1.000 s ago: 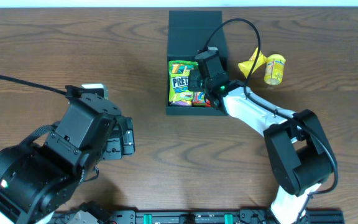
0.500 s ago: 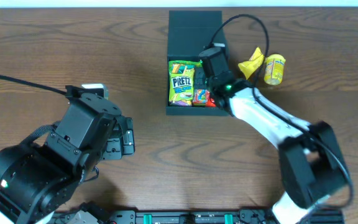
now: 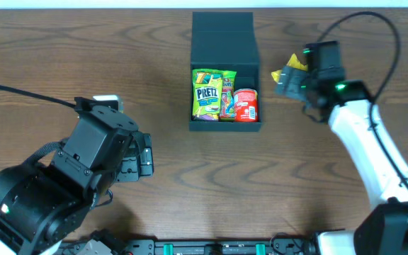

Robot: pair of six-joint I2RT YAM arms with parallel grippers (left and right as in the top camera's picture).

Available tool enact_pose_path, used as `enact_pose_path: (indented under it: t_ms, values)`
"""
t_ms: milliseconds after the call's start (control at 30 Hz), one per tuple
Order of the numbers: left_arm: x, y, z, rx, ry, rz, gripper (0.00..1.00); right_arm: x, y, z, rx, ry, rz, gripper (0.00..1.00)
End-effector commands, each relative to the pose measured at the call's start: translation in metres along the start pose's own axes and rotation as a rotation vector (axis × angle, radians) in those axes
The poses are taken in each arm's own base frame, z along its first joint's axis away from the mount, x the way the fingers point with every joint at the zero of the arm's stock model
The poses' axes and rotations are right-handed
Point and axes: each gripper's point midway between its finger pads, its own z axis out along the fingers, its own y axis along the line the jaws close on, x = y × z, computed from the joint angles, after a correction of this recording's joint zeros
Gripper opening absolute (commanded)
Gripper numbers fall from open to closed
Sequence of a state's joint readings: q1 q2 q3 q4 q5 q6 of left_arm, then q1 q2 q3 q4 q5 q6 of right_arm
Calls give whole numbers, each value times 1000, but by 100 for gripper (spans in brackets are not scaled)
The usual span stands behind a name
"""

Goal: Pack container
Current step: 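Raise the right gripper out of the box toward the right, then lower the right gripper onto the yellow Mentos bottle and grasp it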

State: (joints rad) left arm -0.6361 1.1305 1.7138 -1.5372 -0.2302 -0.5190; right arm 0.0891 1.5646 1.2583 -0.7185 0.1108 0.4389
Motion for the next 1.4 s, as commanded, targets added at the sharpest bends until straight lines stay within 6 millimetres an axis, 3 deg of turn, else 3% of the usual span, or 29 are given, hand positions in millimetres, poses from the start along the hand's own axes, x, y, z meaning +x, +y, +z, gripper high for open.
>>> enact_pose_path:
  t_ms: [0, 233, 433, 1000, 1367]
  values:
    - [-2, -1, -2, 8, -7, 7, 95, -17, -16, 0, -2, 10, 27, 99]
    - [-2, -1, -2, 8, -7, 7, 95, -19, -50, 34, 63, 86, -30, 99]
    - [-2, -1, -2, 8, -7, 7, 95, -27, -62, 76, 92, 179, -61, 99]
    - [-2, -1, -2, 8, -7, 7, 95, -49, -67, 129, 26, 148, -76, 99]
    - [-2, -1, -2, 8, -7, 7, 95, -41, -63, 154, -12, 167, -82, 95]
